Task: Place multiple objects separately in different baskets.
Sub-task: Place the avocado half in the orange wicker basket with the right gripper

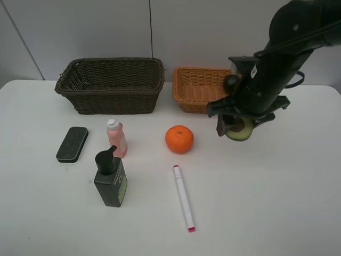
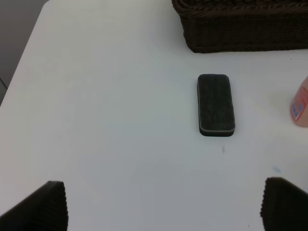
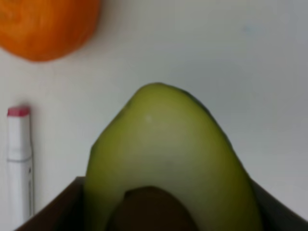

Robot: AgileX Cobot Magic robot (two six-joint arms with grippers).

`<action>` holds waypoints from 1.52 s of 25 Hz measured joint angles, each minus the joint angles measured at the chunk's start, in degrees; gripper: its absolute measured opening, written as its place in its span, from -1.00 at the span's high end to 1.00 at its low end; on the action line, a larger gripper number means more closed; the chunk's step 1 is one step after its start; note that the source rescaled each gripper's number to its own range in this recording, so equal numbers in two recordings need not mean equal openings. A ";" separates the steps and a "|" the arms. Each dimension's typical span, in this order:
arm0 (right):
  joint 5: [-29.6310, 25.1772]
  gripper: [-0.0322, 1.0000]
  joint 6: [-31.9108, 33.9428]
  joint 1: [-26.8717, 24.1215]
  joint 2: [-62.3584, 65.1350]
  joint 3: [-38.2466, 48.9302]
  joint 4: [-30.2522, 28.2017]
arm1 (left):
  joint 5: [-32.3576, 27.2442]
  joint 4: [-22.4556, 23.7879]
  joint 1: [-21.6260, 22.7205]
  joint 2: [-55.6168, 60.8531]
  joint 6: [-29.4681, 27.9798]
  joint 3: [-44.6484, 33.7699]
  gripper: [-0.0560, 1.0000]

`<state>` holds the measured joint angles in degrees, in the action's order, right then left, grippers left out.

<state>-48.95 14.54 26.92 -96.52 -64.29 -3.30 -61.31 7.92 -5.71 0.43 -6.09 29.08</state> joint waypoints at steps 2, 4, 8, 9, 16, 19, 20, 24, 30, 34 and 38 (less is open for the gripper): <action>-0.67 -0.36 0.00 -1.88 0.00 -3.36 -1.09 | 0.00 0.00 0.00 0.00 0.00 0.00 -0.99; -0.81 -0.36 0.00 -3.70 0.00 -6.61 -1.36 | 0.00 0.00 0.00 0.00 0.00 0.00 -0.99; -0.81 -0.36 0.00 -6.00 -1.20 -12.76 -3.09 | 0.00 0.00 0.00 0.00 0.00 0.00 -0.99; -0.64 -0.36 0.00 -6.24 -2.18 -14.63 -4.05 | 0.00 0.00 0.00 0.00 0.00 0.00 -0.99; 2.51 -0.36 0.00 -7.62 -14.34 -26.64 -7.82 | 0.00 0.00 0.00 0.00 0.00 0.00 -0.99; 4.44 -0.36 0.00 -8.09 -19.84 -30.31 -7.89 | 0.00 0.00 0.00 0.00 0.00 0.00 -0.99; 4.76 -0.36 0.00 -8.09 -21.44 -31.27 -7.89 | 0.00 0.00 0.00 0.00 0.00 0.00 -0.99; 5.39 -0.36 0.00 -8.16 -25.08 -33.11 -7.28 | 0.00 0.00 0.00 0.00 0.00 0.00 -0.99; 5.53 -0.36 0.00 -8.58 -25.56 -33.42 -6.14 | 0.00 0.00 0.00 0.00 0.00 0.00 -0.99; 5.59 -0.36 -0.09 -8.71 -25.56 -33.42 -5.83 | 0.00 0.00 0.00 0.00 0.00 0.00 -0.99; 5.59 -0.86 -3.04 -8.71 -25.56 -33.42 -7.05 | 0.00 0.00 0.00 0.00 0.00 0.00 -0.99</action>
<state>-43.36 11.50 18.21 -122.08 -97.71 -10.35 -61.31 7.92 -5.71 0.43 -6.09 29.08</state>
